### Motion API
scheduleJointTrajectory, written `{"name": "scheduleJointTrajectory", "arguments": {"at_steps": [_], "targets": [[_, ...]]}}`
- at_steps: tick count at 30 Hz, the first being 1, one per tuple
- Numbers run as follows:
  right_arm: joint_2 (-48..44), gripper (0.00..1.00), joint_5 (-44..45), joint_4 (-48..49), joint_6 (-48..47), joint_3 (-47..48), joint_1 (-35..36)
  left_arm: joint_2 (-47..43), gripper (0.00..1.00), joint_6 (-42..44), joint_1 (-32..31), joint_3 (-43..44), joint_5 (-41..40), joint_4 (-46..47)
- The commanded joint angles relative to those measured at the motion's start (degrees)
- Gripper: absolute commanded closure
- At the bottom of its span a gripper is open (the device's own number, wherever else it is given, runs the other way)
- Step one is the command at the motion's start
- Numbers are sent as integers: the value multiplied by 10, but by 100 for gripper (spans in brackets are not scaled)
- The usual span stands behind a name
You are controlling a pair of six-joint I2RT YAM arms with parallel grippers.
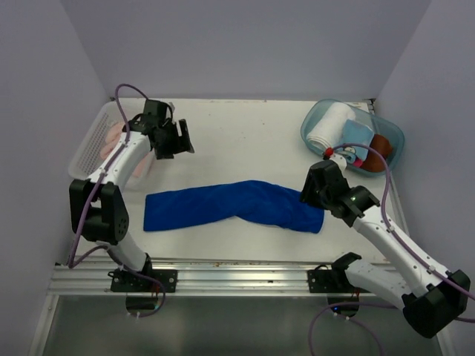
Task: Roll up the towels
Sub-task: Flatten the towel
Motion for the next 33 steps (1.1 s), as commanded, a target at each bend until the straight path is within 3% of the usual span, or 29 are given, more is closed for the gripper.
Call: {"name": "scheduleJointTrajectory", "arguments": {"at_steps": [1,6,8,9,11,15,18,20,25,33], "targets": [[-24,54,17,-3,19,26,1,-40,23,7,1,14,-3,-12],[-23,55,13,22,19,6,1,-112,37,-6,1,-63,-106,-46],[-5,56,3,31,19,7,0,-137,47,-22,1,-128,-153,-59],[3,56,-8,39,17,11,1,-168,48,-37,1,-153,-167,-64],[29,57,-15,47,12,17,0,-199,47,-46,1,-224,-189,-60],[70,56,-26,56,4,31,0,-226,25,-64,1,-299,-190,-69],[111,40,42,-7,24,35,-1,-213,20,-77,-10,-311,-185,-69],[130,30,85,-34,45,27,-16,-209,20,-81,-28,-314,-181,-59],[116,29,36,-12,74,-25,-56,-154,25,-95,-42,-353,-126,-8],[162,28,55,31,48,-47,-130,-80,32,-127,-103,-363,-142,35]]}}
